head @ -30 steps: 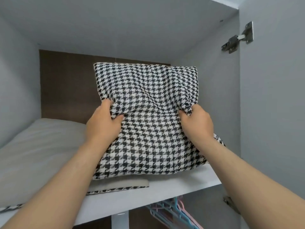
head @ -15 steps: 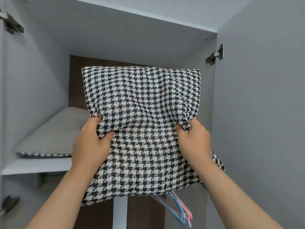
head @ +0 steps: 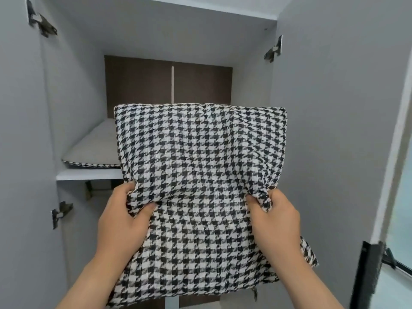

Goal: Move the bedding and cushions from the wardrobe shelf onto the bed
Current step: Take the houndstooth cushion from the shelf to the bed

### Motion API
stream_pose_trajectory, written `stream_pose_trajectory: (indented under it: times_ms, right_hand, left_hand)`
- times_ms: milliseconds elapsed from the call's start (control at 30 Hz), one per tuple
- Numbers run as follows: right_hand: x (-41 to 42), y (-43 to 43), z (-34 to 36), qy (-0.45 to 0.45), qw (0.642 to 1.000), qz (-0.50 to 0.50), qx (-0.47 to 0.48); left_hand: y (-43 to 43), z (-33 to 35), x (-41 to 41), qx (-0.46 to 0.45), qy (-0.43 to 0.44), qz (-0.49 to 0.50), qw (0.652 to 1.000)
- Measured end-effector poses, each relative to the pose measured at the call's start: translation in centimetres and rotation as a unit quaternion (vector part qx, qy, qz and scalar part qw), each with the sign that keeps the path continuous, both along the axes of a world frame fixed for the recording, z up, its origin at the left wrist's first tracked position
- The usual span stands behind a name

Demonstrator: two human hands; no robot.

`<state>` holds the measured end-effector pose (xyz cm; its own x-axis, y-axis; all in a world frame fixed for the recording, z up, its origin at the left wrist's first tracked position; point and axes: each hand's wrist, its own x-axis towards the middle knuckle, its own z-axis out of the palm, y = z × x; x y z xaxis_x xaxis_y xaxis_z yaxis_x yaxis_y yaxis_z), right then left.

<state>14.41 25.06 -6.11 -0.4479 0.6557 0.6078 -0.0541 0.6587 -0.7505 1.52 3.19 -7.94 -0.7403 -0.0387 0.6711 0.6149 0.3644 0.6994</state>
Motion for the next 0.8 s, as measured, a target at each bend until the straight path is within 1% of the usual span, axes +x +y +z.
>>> stream_pose_trajectory:
  times_ms: [67,167,333,567,700,800]
  right_hand:
    - [1.9,-0.6,-0.4,-0.002,1.0,-0.014,-0.005]
    - [5.5,-1.3,-0.1,0.002,0.999,-0.053,-0.008]
    - [10.9,-2.7,0.2,0.0,0.99,-0.143,-0.005]
    - [17.4,-7.0,-1.9,0.008,0.96,-0.274,-0.047]
    - [23.1,-10.0,-3.7,0.004,0.929,-0.367,-0.051]
    - [29.2,-12.8,-5.3,-0.001,0.897,-0.437,-0.064]
  left_hand:
    - [-0.2,0.0,1.0,0.009,-0.002,-0.02,1.0]
    - [0.7,0.2,2.6,0.018,0.0,-0.075,0.997]
    - [2.5,0.4,5.1,0.04,0.019,-0.175,0.984]
    - [4.3,-1.1,7.8,0.042,0.014,-0.3,0.953]
    - [5.5,-3.2,11.8,0.027,0.012,-0.393,0.919]
    - [6.1,-4.6,17.3,0.0,-0.063,-0.464,0.883]
